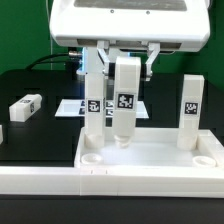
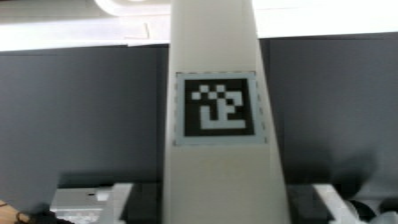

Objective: Assemble desk

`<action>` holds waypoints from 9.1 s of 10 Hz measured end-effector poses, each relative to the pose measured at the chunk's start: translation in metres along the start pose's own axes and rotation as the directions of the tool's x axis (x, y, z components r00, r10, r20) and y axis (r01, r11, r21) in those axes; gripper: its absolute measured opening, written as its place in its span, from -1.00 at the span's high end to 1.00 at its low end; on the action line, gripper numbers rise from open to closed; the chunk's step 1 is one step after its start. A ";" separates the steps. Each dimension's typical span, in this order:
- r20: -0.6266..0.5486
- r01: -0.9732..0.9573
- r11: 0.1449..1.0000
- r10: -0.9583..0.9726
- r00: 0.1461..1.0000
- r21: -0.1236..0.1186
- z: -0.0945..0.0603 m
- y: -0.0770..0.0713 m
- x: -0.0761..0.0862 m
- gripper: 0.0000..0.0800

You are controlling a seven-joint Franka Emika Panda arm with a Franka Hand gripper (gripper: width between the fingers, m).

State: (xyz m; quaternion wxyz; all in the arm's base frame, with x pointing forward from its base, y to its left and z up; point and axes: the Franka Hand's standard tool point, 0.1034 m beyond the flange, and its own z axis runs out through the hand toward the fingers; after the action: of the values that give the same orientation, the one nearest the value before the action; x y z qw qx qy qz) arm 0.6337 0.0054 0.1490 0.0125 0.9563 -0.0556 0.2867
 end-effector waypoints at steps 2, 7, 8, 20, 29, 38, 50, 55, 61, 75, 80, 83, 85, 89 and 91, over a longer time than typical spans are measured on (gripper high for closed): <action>0.005 0.021 0.999 -0.021 1.000 0.031 -0.001 -0.034 0.001 0.27; 0.015 0.048 0.998 -0.048 0.999 0.046 0.002 -0.052 0.000 0.27; 0.016 0.047 0.998 -0.048 0.999 0.048 0.002 -0.054 -0.001 0.27; 0.002 0.095 0.993 -0.095 0.995 0.072 0.005 -0.093 -0.021 0.27; 0.001 0.116 0.990 -0.117 0.993 0.074 0.009 -0.097 -0.017 0.27; 0.005 0.129 0.989 -0.130 0.992 0.070 0.024 -0.101 -0.022 0.27; -0.083 0.143 0.988 -0.138 0.987 0.060 0.023 -0.102 -0.027 -0.47; -0.090 0.154 0.986 -0.148 0.985 0.061 0.007 -0.095 -0.009 -0.62; -0.043 0.149 0.986 -0.146 0.988 0.071 0.004 -0.092 -0.004 -0.62; 0.583 0.108 0.988 -0.152 0.798 0.110 0.023 -0.096 -0.023 -0.62; 0.586 0.106 0.988 -0.151 0.796 0.111 0.024 -0.099 -0.026 0.28; 0.590 0.077 0.993 -0.116 0.799 0.090 0.024 -0.099 -0.026 0.28; 0.596 -0.057 0.998 0.047 0.802 -0.003 0.025 -0.099 -0.026 0.28; 0.527 -0.382 0.895 0.445 0.724 -0.230 0.026 -0.096 -0.024 0.27; 0.440 -0.547 0.773 0.633 0.637 -0.321 0.027 -0.100 -0.026 0.27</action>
Offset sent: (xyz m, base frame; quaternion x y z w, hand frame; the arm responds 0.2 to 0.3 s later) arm 0.0176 0.0420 -0.0032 0.0068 -0.0156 -0.0298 0.9994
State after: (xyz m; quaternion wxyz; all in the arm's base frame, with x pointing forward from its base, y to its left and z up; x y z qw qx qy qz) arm 0.6381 0.1058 0.1134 -0.0222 0.9209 -0.3893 -0.0030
